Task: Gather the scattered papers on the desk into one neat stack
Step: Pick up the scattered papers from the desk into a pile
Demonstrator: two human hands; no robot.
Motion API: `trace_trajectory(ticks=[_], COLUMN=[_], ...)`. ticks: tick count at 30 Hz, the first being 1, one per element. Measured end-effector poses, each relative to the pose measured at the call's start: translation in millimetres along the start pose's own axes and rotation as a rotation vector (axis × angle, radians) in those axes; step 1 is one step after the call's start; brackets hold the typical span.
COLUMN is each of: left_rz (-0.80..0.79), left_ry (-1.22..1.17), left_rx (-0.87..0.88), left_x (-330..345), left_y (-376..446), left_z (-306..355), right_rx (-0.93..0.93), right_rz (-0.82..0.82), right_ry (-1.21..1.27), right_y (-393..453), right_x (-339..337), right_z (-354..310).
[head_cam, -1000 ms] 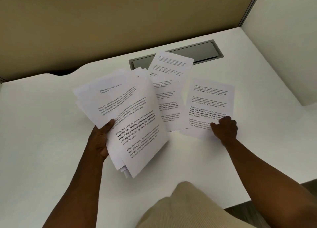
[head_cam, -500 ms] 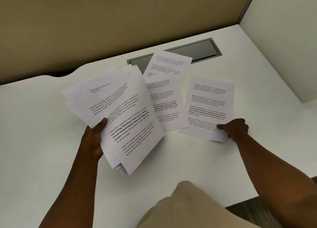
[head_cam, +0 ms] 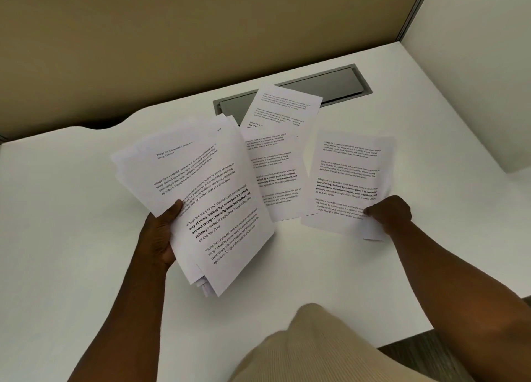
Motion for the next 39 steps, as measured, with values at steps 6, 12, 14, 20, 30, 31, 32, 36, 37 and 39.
trace_trajectory(ticks=[6,12,14,20,30,31,32,36,37,39], left_rz=[-0.007,-0.008,-0.009,-0.015,-0.064,-0.070,-0.084,-0.054,-0.031,-0.010], left_ry=[0.004,0.009,0.011,0.020,0.000,-0.005,-0.017,-0.016,-0.008,-0.017], left_rx=[0.000,-0.001,-0.008,-0.011,-0.061,-0.051,-0.041,-0.047,-0.064,-0.100], left_x=[0,2,4,11,21,23,27,23,19,16], left_y=[0,3,3,3,5,5,3,1,1,2], left_z=[3,4,3,0,-3,-2,0,3,3,0], right_rx=[-0.051,-0.531,-0.646,-0.801,-0.498,-0.458,-0.425,-0.358,-0.331,-0.267], right_rz=[0.033,0.339,0.382,0.231,-0.782,-0.862,-0.926,-1.063,-1.109,-1.189], right_ry=[0.196,0.274,0.410,0.734,0.859,0.817,0.771,0.577,0.550,0.516], right_y=[-20,-85,-109,-163,-193,-196,-199,-209,-212,-217], right_x=[-15,-80,-101,-140,-13,3,18,58,67,85], right_z=[-11,-70,-84,-117,-145,-143,-139,-128,-125,-119])
Point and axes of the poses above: each hand's wrist, its own y-axis towards the middle knuckle, its own x-axis out of the palm, z = x × y, the point moved 10 cm from there along y, towards the middle knuckle, and after that the axes turned 14 degrees about x, right-handed, at the moved point
